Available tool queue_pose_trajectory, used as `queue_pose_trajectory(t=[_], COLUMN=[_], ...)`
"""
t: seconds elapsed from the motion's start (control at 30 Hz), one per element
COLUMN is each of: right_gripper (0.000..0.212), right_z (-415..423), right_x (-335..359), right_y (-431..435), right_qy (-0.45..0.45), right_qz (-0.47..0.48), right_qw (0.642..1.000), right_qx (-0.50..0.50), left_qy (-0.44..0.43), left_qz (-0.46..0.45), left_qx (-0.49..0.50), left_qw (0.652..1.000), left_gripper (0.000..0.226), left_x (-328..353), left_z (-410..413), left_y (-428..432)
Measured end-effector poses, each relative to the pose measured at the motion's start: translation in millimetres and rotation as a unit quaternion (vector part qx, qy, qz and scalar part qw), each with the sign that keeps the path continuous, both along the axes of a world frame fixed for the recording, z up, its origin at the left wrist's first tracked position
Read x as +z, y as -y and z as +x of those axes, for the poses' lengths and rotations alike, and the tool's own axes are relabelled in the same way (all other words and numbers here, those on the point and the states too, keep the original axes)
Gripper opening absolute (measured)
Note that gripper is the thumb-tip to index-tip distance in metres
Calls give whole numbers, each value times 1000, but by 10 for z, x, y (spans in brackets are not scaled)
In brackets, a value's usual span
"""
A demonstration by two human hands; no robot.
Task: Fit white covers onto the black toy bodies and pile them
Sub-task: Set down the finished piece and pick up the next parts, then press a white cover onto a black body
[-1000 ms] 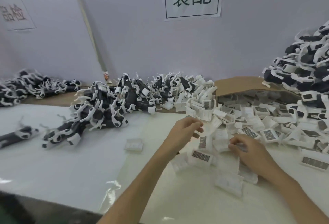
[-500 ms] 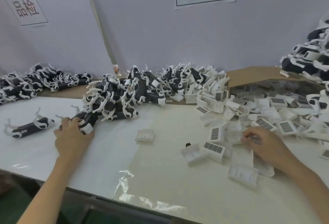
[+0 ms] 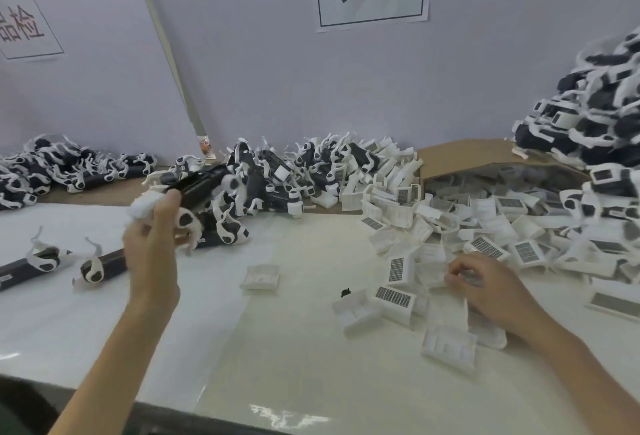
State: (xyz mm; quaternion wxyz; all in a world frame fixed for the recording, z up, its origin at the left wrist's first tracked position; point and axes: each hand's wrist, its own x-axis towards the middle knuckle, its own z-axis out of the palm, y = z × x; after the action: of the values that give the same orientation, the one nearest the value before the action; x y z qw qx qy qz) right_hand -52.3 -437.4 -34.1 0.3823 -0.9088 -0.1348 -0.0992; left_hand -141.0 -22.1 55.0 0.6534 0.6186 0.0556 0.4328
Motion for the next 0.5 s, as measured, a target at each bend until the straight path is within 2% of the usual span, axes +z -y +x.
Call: queue_pose_trajectory(t=[0.07, 0.2, 0.33, 0.4, 0.5], right_gripper=[19, 15, 19, 23, 17], right_z=[-13, -31, -46, -45, -29], right_x=[11, 25, 38, 38, 30], right_y=[-4, -24, -7, 1, 11], right_qy=[3, 4, 10, 15, 23], right_qz=[-4, -20, -30, -37, -36], right_qw=[1000, 1000, 999, 999, 999], right_qx=[0, -8, -24, -26, -29], left_qy=[-40, -161, -192, -193, -176], left_qz=[-48, -96, -107, -110, -109], left_qx=[-165, -324, -386, -392, -412], left_qw=[984, 927, 896, 893, 887], left_gripper=[28, 48, 55, 57, 58], left_x=[53, -11, -68, -105, -169], left_z=[77, 333, 551, 612, 629], left_y=[347, 1095, 1731, 1919, 2056])
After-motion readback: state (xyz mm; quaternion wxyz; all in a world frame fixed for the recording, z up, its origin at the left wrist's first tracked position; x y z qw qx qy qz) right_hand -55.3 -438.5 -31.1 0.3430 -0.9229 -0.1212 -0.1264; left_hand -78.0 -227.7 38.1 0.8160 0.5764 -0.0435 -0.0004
